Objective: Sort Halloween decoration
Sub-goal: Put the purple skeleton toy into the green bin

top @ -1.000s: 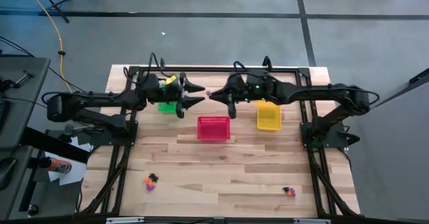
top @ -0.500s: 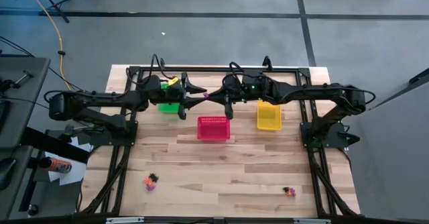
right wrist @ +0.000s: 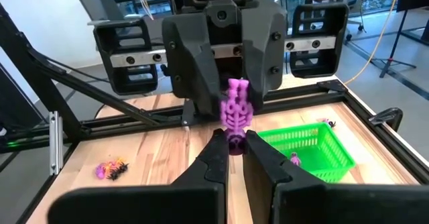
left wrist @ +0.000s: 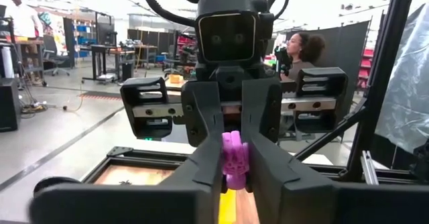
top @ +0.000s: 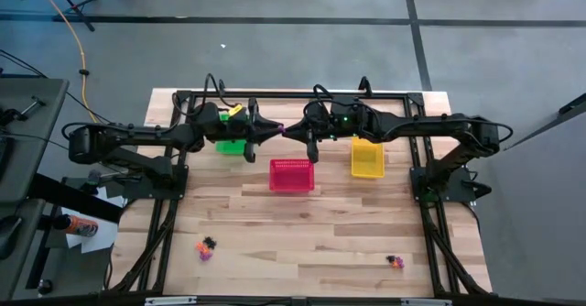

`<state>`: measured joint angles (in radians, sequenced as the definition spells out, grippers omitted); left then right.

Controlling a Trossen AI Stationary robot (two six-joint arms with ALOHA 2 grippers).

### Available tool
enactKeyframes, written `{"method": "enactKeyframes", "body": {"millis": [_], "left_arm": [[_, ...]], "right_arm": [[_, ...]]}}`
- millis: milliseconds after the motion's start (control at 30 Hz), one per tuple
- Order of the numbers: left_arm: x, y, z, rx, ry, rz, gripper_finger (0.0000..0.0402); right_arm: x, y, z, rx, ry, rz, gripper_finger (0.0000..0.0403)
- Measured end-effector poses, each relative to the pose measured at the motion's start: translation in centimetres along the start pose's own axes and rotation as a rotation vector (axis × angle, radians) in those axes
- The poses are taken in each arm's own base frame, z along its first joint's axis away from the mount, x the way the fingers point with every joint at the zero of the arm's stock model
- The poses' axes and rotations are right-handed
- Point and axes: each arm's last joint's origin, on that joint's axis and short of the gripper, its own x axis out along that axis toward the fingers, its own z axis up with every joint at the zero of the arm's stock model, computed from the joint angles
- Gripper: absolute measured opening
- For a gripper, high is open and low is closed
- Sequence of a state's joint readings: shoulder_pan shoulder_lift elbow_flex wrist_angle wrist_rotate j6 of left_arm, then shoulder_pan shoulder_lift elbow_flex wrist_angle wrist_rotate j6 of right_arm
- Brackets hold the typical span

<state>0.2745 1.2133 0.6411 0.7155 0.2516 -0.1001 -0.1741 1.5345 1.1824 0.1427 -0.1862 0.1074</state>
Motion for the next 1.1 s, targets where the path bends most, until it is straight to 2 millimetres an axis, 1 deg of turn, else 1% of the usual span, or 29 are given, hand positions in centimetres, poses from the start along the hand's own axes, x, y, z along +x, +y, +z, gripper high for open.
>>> {"method": "enactKeyframes", "body": {"millis": [100, 167, 233, 300, 367, 467, 533, 600, 700, 800, 967, 1033, 1100], "left_arm": [[0.0, 0.0, 0.0, 0.0, 0.0, 0.0, 0.0009], [0.0, 0.1, 0.0, -0.001, 0.003, 0.004, 0.0007], [-0.1, 0.3, -0.1, -0.004, 0.022, 0.012, 0.0007], [-0.6, 0.6, -0.2, -0.013, 0.064, 0.028, 0.0004], [-1.2, 1.0, 0.1, 0.005, 0.088, 0.054, 0.0003], [-2.7, 1.6, 1.0, 0.039, 0.127, 0.102, 0.0002], [-4.0, 2.0, 1.5, 0.034, 0.162, 0.177, 0.0001], [-5.5, 2.5, 1.8, 0.012, 0.219, 0.299, 0.0001], [-7.8, 3.1, 1.5, -0.043, 0.331, 0.511, 0.0001], [-9.3, 3.7, 1.1, -0.14, 0.394, 0.668, 0.0001], [-10.0, 5.4, 1.3, -0.269, 0.36, 0.783, 0.0001], [-10.0, 6.2, 1.5, -0.297, 0.412, 0.83, 0.0001], [-9.8, 7.1, 1.6, -0.307, 0.512, 0.87, 0.0001]], "right_arm": [[0.0, 0.0, -0.1, 0.001, 0.004, -0.001, 0.0015], [-0.2, 0.0, 0.0, 0.021, 0.006, -0.004, 0.0022], [-0.7, -0.3, 0.2, 0.065, 0.018, -0.022, 0.0039], [-1.8, -0.6, 0.8, 0.09, 0.045, -0.049, 0.0067], [-3.2, -0.7, 1.8, 0.077, 0.047, -0.096, 0.01], [-5.0, -0.8, 2.1, 0.042, 0.093, -0.174, 0.0148], [-6.3, -0.8, 2.2, 0.025, 0.132, -0.225, 0.0173], [-7.7, -0.9, 2.2, 0.028, 0.177, -0.289, 0.0188], [-8.8, -1.2, 1.6, 0.04, 0.264, -0.37, 0.0196], [-9.2, -1.5, 1.3, 0.067, 0.295, -0.404, 0.0197], [-9.1, -2.3, 1.0, 0.08, 0.298, -0.433, 0.0197], [-9.2, -2.5, 1.0, 0.088, 0.299, -0.442, 0.0197], [-9.2, -2.7, 1.0, 0.089, 0.297, -0.448, 0.0197]]}}
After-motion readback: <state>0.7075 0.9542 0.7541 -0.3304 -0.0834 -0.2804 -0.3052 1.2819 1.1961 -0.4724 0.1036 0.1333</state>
